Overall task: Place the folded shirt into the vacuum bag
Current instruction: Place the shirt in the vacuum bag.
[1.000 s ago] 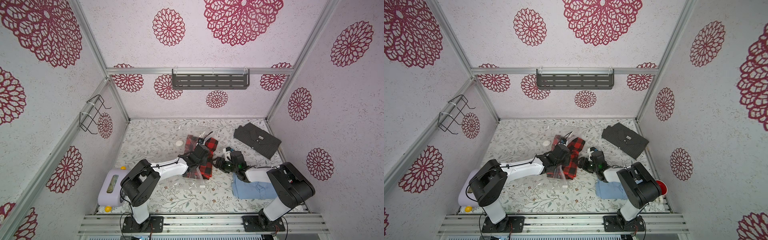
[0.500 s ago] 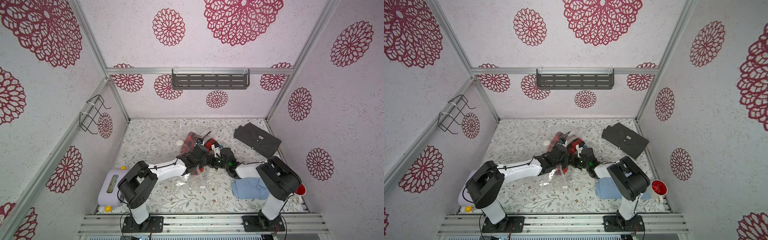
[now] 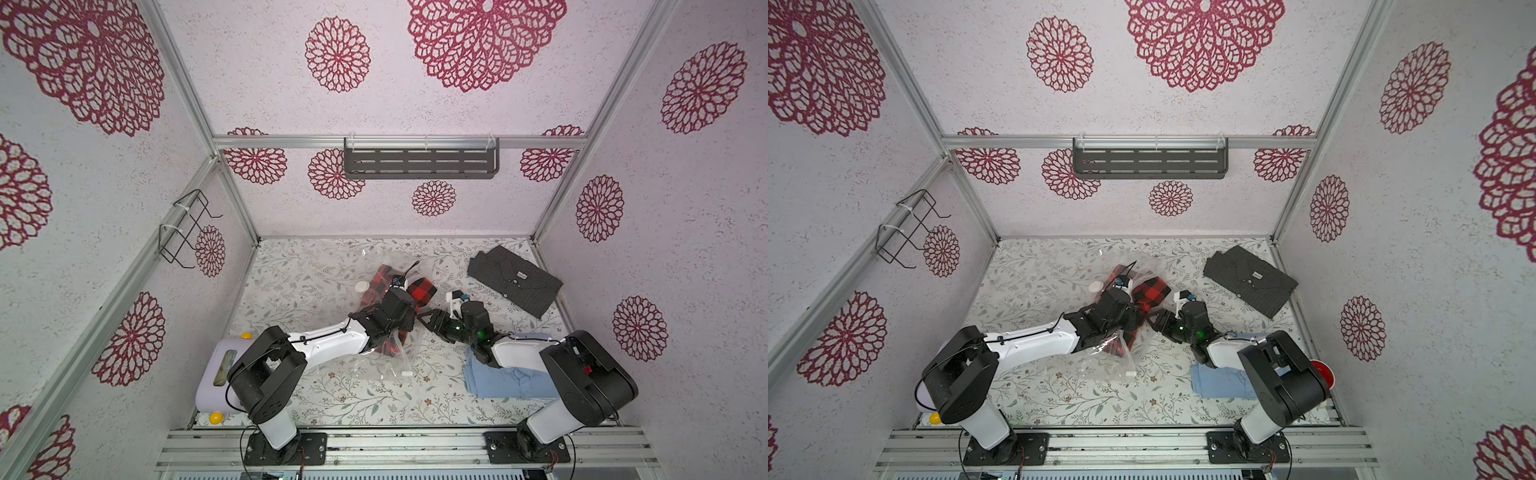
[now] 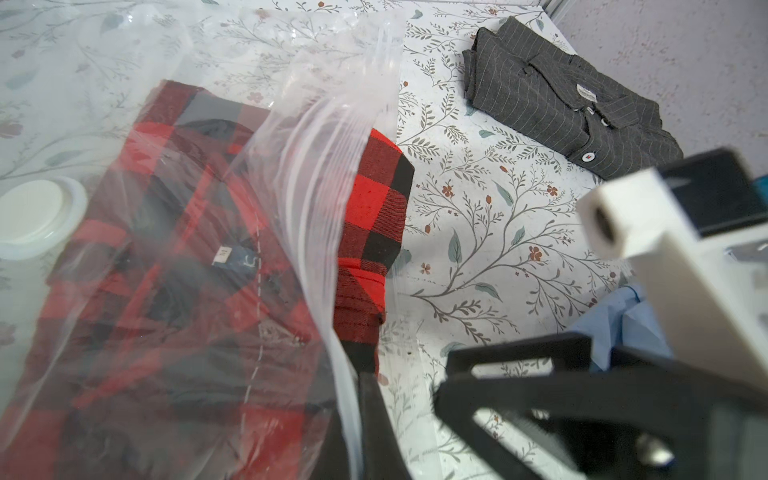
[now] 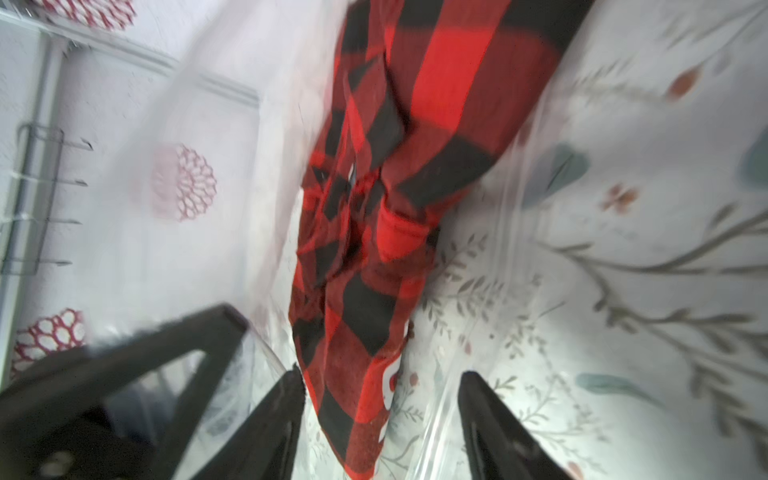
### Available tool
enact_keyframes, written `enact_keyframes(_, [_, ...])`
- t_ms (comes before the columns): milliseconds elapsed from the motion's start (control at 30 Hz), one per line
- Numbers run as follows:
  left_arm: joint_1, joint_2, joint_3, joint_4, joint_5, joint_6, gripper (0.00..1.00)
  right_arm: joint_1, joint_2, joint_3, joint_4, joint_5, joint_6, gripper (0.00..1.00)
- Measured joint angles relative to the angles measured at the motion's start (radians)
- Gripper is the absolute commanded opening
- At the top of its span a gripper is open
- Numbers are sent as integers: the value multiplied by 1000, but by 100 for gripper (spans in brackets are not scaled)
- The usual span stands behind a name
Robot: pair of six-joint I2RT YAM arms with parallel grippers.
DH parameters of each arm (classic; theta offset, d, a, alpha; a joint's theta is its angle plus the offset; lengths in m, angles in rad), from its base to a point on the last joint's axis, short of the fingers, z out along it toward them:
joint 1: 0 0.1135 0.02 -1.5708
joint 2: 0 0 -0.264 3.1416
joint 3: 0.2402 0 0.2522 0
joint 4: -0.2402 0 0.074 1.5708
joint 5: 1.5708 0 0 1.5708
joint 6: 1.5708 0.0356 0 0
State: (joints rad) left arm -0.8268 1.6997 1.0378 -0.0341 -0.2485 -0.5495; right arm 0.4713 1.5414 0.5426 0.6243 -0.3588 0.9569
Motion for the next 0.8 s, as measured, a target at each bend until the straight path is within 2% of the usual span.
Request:
enact_keyframes(167, [0, 0, 0, 5, 1, 0, 0, -30, 53, 76, -37, 8, -24, 61])
enact_keyframes(333, [0, 0, 0, 10, 6, 0, 0, -29, 208, 194, -39, -2, -24, 50])
enact_keyframes(367, [0, 0, 0, 12, 8, 0, 0, -26, 237, 213, -40, -4, -25, 46])
enact_keyframes(567, [0, 0, 0, 15, 23, -1, 0, 6, 383, 364, -80, -10, -29, 10])
enact_keyframes(733, [-7, 0, 0, 18, 30, -1, 0, 64, 467, 533, -125, -8, -24, 8])
enact_keyframes(800, [-9, -1, -1, 19, 29, 0, 0, 86, 502, 594, -130, -6, -23, 13])
